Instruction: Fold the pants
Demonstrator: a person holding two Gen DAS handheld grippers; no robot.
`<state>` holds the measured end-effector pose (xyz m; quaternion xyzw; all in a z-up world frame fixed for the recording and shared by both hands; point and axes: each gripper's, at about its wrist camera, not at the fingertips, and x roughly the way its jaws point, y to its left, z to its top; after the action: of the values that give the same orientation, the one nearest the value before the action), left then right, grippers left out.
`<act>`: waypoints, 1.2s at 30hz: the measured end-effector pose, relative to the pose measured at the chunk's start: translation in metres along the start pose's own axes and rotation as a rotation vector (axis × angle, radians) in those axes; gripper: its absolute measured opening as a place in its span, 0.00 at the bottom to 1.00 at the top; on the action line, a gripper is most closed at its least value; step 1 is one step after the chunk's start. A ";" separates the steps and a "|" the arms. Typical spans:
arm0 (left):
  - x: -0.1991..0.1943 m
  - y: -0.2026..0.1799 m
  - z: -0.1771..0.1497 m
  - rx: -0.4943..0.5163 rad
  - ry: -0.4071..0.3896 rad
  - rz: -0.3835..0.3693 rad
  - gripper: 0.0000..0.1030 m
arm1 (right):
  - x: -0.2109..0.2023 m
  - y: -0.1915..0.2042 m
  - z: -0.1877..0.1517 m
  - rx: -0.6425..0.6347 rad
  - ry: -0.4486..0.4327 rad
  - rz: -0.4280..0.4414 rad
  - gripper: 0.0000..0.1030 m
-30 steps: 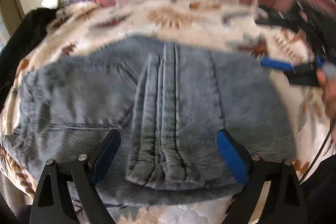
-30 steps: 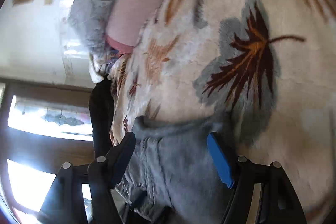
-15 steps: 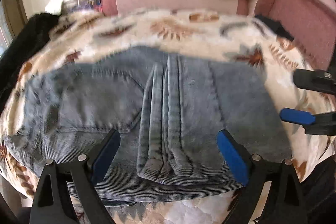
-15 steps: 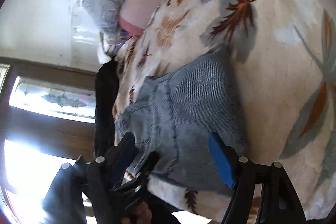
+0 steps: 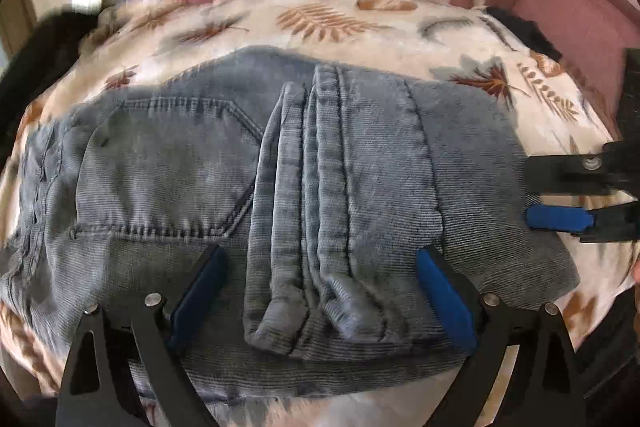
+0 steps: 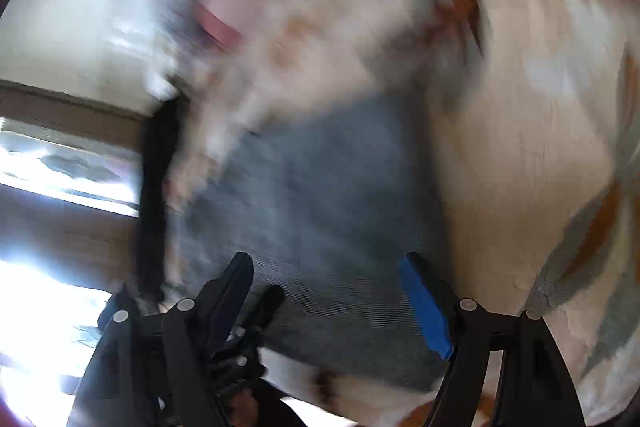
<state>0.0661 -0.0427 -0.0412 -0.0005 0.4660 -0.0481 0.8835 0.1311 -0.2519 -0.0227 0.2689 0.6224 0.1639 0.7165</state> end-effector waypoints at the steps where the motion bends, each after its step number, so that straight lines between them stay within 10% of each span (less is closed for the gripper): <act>1: -0.001 -0.002 -0.001 0.026 -0.012 0.012 0.94 | -0.003 0.008 0.003 -0.006 0.006 -0.015 0.75; 7: 0.001 0.002 0.001 0.011 -0.011 -0.010 0.94 | -0.012 0.060 0.048 -0.124 -0.067 -0.029 0.75; 12: -0.002 0.001 -0.002 0.016 -0.016 -0.021 0.94 | 0.038 0.022 0.085 -0.036 -0.014 -0.114 0.76; 20: -0.002 0.002 -0.001 0.022 -0.018 -0.028 0.94 | 0.005 0.044 0.069 -0.106 -0.112 -0.064 0.76; 36: -0.021 0.007 -0.005 -0.014 -0.103 -0.034 0.94 | 0.008 0.005 0.010 -0.021 -0.032 0.024 0.76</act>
<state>0.0508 -0.0338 -0.0264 -0.0173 0.4202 -0.0598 0.9053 0.1426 -0.2452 -0.0257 0.2717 0.6059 0.1746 0.7270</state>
